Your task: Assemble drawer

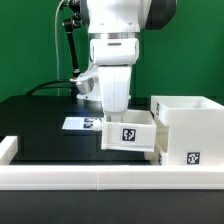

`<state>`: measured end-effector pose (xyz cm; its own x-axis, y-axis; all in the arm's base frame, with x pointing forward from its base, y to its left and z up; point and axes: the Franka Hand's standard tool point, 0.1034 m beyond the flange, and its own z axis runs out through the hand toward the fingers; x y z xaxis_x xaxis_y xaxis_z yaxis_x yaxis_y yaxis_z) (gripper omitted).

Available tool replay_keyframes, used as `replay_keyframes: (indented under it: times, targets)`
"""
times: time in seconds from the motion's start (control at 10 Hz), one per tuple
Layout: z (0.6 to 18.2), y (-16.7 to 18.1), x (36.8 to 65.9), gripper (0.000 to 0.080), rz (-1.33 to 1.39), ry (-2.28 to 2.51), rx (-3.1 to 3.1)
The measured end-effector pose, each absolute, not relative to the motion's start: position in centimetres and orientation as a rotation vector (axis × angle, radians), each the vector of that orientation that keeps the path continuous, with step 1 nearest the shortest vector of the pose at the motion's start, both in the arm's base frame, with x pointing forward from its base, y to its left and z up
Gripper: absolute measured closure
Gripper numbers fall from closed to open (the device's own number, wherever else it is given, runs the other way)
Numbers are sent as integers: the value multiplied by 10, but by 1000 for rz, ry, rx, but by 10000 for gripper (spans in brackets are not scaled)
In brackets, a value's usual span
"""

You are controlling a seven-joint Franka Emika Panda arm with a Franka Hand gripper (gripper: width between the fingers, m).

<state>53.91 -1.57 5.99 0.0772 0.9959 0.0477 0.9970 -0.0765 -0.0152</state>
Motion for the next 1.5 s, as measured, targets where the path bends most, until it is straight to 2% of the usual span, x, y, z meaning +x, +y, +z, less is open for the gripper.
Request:
replay_keyframes:
  times: [1.5]
  targets:
    - [55, -6, 542, 755, -35, -2168, -2197]
